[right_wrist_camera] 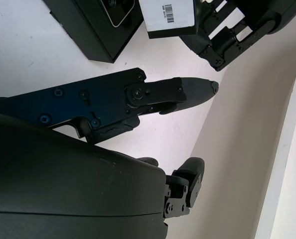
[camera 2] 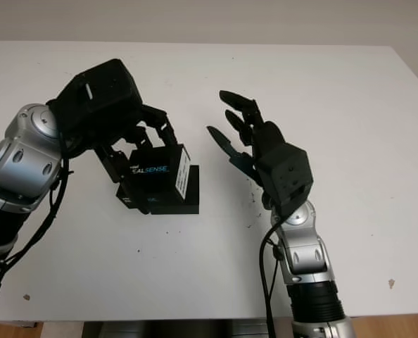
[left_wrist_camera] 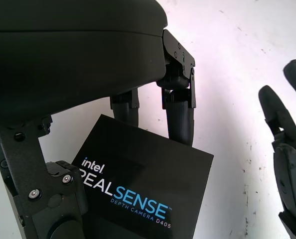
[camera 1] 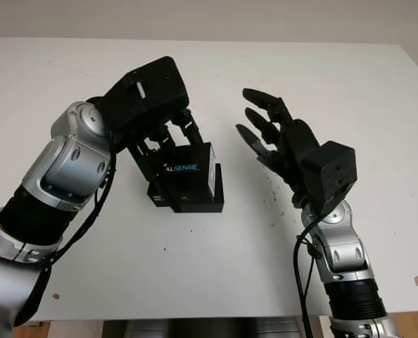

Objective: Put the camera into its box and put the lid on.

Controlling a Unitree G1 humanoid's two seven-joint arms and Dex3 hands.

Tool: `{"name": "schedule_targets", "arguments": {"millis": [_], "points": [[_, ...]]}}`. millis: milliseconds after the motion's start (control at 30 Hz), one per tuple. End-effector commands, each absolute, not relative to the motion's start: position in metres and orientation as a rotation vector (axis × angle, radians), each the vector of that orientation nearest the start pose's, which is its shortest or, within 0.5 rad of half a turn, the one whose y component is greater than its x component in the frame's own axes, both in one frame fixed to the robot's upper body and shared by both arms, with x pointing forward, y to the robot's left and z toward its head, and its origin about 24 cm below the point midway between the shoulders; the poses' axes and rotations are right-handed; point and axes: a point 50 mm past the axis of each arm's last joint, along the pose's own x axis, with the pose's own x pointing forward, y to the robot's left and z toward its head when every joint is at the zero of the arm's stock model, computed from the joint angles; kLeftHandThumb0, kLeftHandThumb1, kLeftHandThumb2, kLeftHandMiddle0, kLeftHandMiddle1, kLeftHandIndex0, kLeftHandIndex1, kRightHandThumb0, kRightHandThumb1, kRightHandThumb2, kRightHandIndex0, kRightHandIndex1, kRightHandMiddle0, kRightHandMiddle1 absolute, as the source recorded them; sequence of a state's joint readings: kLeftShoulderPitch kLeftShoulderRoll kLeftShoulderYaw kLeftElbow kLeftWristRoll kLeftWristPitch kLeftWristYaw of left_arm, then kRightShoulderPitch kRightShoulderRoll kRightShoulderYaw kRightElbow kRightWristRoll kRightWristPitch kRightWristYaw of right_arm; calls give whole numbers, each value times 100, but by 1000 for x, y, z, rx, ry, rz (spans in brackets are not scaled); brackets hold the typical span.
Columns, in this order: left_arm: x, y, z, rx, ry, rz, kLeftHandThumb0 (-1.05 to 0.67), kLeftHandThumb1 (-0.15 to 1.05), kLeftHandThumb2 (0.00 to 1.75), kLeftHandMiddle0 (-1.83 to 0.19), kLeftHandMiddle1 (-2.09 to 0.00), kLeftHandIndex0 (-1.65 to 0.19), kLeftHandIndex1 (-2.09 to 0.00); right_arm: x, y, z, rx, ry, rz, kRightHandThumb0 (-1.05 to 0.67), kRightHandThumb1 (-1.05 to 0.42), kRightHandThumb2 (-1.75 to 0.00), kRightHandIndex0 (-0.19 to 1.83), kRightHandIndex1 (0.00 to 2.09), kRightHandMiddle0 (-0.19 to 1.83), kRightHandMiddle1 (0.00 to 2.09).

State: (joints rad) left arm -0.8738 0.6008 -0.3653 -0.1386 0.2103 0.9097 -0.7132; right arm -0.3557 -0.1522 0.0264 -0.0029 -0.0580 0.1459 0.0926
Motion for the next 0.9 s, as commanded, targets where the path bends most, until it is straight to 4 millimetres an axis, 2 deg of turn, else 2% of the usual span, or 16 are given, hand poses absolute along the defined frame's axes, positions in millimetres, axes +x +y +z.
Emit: {"name": "schedule_targets", "arguments": {"millis": [0, 667, 867], "points": [[334, 142, 222, 902, 212, -507, -33, 105, 21, -56, -177, -45, -171, 311, -142, 127, -213, -202, 157, -67, -105, -25, 21, 17, 0, 66], [342, 148, 220, 861, 188, -450, -31, 105, 19, -53, -177, -42, -173, 310, -143, 123, -216, -197, 158, -67, -105, -27, 23, 13, 2, 63], [345, 151, 213, 840, 155, -441, -33, 105, 19, -54, -178, -45, -174, 311, -143, 121, -211, -200, 159, -66, -105, -26, 25, 13, 2, 66]]}}
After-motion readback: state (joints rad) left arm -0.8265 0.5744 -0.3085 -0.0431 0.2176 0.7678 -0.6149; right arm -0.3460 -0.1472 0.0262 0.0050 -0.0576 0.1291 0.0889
